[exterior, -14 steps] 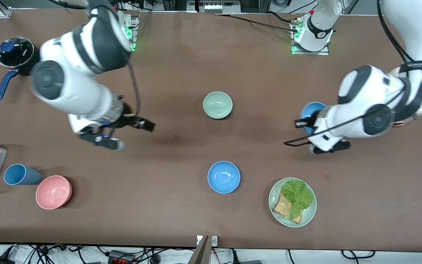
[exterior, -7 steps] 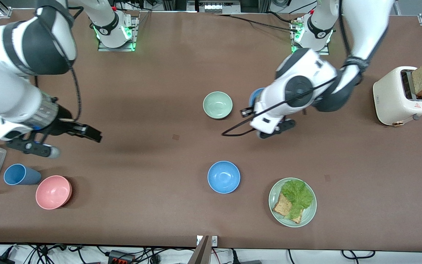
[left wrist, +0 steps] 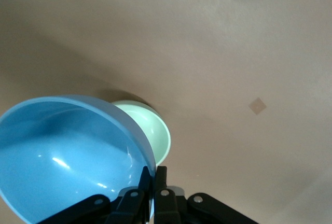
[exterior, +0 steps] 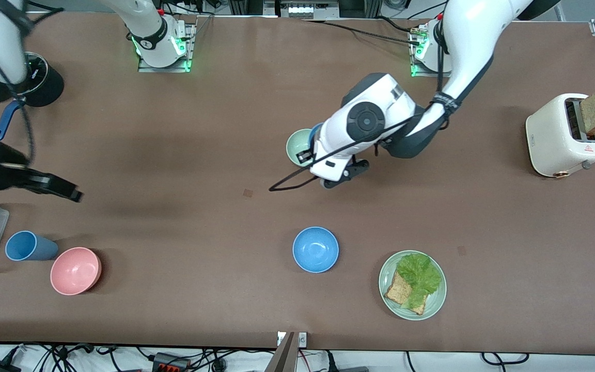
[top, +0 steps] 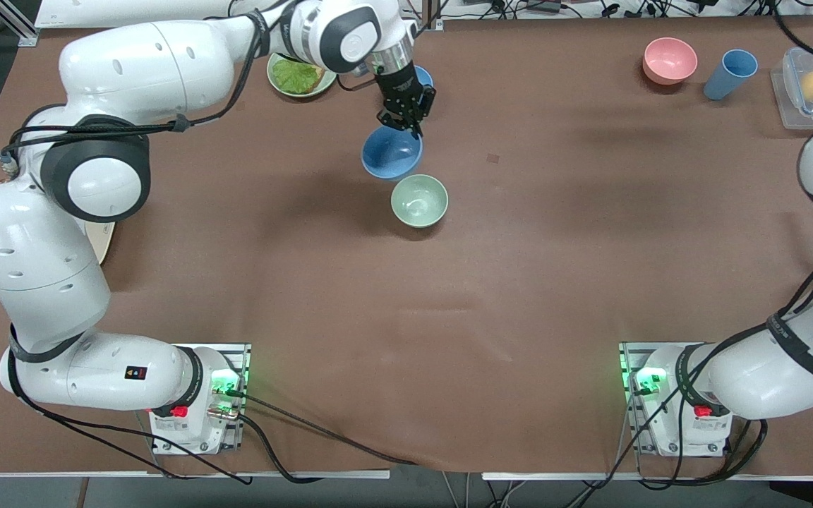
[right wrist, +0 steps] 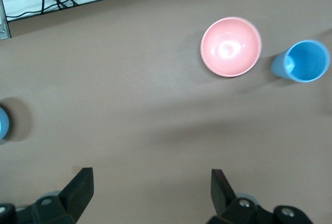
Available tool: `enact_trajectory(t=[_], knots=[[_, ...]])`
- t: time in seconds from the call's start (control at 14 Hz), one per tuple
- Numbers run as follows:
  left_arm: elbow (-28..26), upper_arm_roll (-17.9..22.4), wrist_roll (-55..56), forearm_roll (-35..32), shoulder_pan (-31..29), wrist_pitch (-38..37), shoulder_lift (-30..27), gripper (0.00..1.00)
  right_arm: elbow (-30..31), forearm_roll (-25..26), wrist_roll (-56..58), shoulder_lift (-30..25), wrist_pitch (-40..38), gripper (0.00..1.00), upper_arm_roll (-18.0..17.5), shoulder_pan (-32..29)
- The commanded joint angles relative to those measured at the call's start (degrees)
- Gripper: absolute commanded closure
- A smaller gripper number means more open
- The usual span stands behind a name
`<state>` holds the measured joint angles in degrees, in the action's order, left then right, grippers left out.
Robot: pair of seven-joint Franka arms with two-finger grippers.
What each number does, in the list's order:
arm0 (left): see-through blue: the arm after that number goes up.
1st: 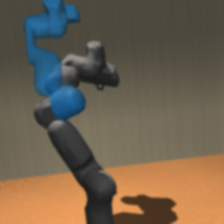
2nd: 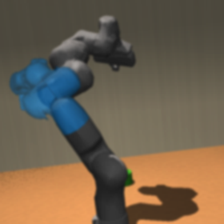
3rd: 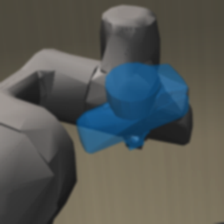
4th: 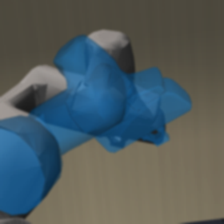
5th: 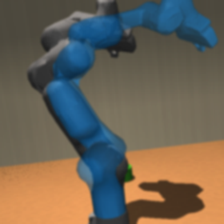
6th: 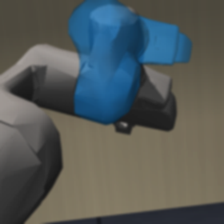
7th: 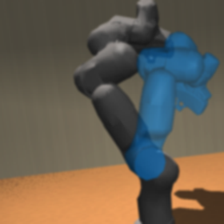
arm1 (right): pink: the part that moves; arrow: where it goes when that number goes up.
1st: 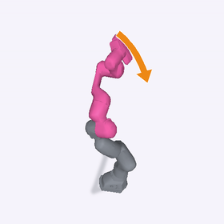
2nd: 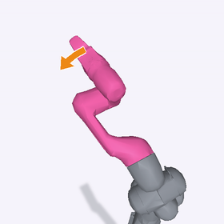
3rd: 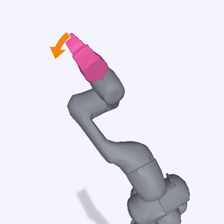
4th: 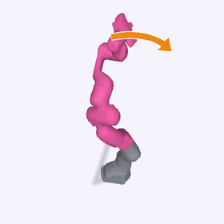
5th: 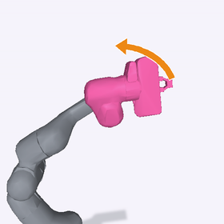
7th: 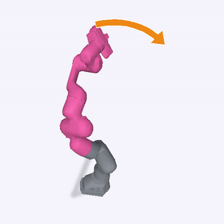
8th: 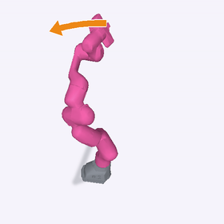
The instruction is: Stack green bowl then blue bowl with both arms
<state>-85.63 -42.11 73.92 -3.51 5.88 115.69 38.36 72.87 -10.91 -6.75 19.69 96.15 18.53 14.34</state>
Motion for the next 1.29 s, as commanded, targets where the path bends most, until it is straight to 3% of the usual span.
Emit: enact_trajectory(t=[0.0, 0.14, 0.57, 1.07, 1.21], knots=[[1.87, 3.95, 1.66, -1.23, 4.65, 1.11, 1.19, 1.0, 2.0, 3.77, 5.58, -4.38, -0.79, 0.0, -8.05, -8.77], [1.96, 4.31, 3.23, -1.67, 6.33, 1.64, 3.21, 1.0, 3.15, 7.46, 10.07, -6.06, -0.79, 0.0, -13.42, -14.24], [1.61, 4.84, 2.9, -4.83, 6.95, 3.58, 6.02, 1.0, 7.53, 8.62, 7.19, -9.48, -1.75, 0.0, -13.44, -14.25], [1.61, 4.84, 3.33, -5.19, 8.88, 3.57, 6.91, 1.0, 18.51, 10.64, 7.01, -17.04, -0.53, 0.0, -13.61, -14.25], [1.61, 4.84, 3.51, -5.19, 9.14, 3.66, 7.0, 0.99, 23.43, 10.64, 7.8, -19.76, 3.15, 0.0, -13.87, -14.17]])
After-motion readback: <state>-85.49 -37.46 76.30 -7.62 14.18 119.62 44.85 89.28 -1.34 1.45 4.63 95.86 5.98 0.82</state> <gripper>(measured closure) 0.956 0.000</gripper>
